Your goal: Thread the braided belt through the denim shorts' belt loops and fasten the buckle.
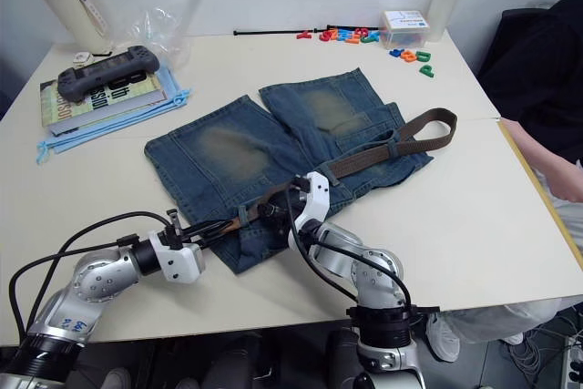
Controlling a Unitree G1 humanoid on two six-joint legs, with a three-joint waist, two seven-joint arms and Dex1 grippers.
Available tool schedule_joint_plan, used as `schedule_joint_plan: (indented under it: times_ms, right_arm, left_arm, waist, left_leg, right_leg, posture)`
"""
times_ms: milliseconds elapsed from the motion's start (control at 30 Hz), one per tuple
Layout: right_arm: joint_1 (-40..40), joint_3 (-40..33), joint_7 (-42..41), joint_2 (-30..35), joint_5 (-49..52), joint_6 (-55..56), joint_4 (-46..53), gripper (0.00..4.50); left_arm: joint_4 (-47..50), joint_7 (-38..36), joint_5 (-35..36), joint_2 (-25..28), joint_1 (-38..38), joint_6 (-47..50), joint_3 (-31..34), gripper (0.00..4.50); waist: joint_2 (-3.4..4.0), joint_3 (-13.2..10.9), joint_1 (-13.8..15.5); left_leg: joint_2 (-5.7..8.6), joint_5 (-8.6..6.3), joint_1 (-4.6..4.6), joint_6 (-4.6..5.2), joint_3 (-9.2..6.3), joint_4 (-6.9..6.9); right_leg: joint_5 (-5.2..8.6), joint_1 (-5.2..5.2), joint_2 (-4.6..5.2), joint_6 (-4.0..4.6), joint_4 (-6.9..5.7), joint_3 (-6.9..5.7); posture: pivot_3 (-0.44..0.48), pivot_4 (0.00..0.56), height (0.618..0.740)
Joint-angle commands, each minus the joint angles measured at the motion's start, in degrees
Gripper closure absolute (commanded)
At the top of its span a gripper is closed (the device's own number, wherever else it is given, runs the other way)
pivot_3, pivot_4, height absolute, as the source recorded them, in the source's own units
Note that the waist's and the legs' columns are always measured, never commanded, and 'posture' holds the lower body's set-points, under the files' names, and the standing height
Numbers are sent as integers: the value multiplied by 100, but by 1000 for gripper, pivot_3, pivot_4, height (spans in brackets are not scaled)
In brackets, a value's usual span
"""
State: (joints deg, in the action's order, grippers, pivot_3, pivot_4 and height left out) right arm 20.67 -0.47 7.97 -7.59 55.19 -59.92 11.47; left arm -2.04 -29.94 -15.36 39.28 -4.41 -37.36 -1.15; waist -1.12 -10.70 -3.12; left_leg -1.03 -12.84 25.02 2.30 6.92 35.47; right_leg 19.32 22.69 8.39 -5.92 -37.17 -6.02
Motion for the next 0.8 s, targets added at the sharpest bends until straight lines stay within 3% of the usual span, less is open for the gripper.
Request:
schedule_joint_plan:
  times_ms: [33, 100, 133, 200, 333, 367, 433, 500, 567, 633, 800]
  right_arm:
    - [24, 80, -57, -49, 13, -77, 253, 4500]
    - [39, 96, -31, -4, -64, -73, 297, 4500]
    - [36, 36, 14, -11, -49, -63, 353, 3926]
    - [13, -141, 70, -52, 155, -91, 511, 3443]
    - [13, -484, 282, 98, 596, -258, 1042, 1542]
    - [16, -542, 317, 173, 692, -302, 1176, 888]
    - [32, -531, 196, 585, 691, -425, 1532, 71]
    - [38, -486, -64, 1264, 615, -613, 1965, 71]
    - [78, -71, -500, 2329, -22, -637, 2334, 71]
    - [84, 306, -768, 2978, -458, -557, 2475, 71]
    - [-11, 1425, -1137, 3590, -1559, 16, 2315, 71]
  left_arm:
    - [29, 90, -144, 48, 79, -58, -91, 4455]
    - [45, 117, -168, 55, 91, -60, -81, 4455]
    - [55, 130, -184, 64, 92, -56, -72, 4500]
    - [71, 156, -198, 69, 88, -39, -60, 4500]
    - [93, 184, -203, 66, 84, -11, -76, 4500]
    - [98, 185, -200, 65, 80, -2, -79, 4500]
    - [109, 190, -190, 58, 72, 14, -80, 4500]
    - [116, 193, -181, 50, 67, 27, -82, 4500]
    - [110, 193, -170, 44, 56, 25, -87, 4500]
    - [105, 201, -158, 42, 49, 27, -91, 4500]
    - [131, 218, -154, 22, 37, 44, -109, 4500]
  waist:
    - [0, 0, 0]
    - [0, 0, 1]
    - [0, 0, 1]
    - [0, 0, 7]
    - [0, 0, 16]
    - [0, 0, 16]
    - [0, 0, 19]
    - [0, 0, 19]
    - [4, -3, 30]
    - [2, -1, 62]
    - [3, -2, 70]
  left_leg:
    - [0, 0, 0, 0, 0, 0]
    - [0, 0, 0, 0, 0, 0]
    - [0, 0, 0, 0, 0, 0]
    - [0, 0, 0, 0, 0, 0]
    - [0, 0, 3, 0, -1, 0]
    - [0, 0, 2, 0, -1, 0]
    - [0, -1, 3, 0, -2, 0]
    - [1, 0, 3, 0, -2, 0]
    - [2, 0, 4, 1, -2, 0]
    - [6, -3, 6, 6, -1, 1]
    - [0, -1, 0, 7, -4, 0]
  right_leg:
    - [0, 0, 0, 0, 0, 0]
    - [0, 0, 0, 0, 0, 0]
    - [0, 0, 0, 0, 0, 0]
    - [0, 0, 0, 0, -1, 0]
    - [0, 0, 2, 0, 1, 1]
    - [0, -1, 1, 0, 1, 1]
    - [0, -1, 2, 0, 2, 2]
    - [0, 0, 2, 0, 3, 2]
    - [0, 0, 4, 0, 3, 2]
    - [-1, 0, 10, -2, 8, 1]
    - [-1, -5, 6, -1, 13, -4]
  posture:
    - [0, 150, 713]
    - [0, 150, 713]
    - [0, 150, 713]
    - [0, 150, 713]
    - [0, 150, 713]
    - [0, 150, 713]
    - [0, 150, 713]
    - [0, 150, 713]
    - [0, 150, 713]
    - [0, 150, 713]
    - [0, 150, 713]
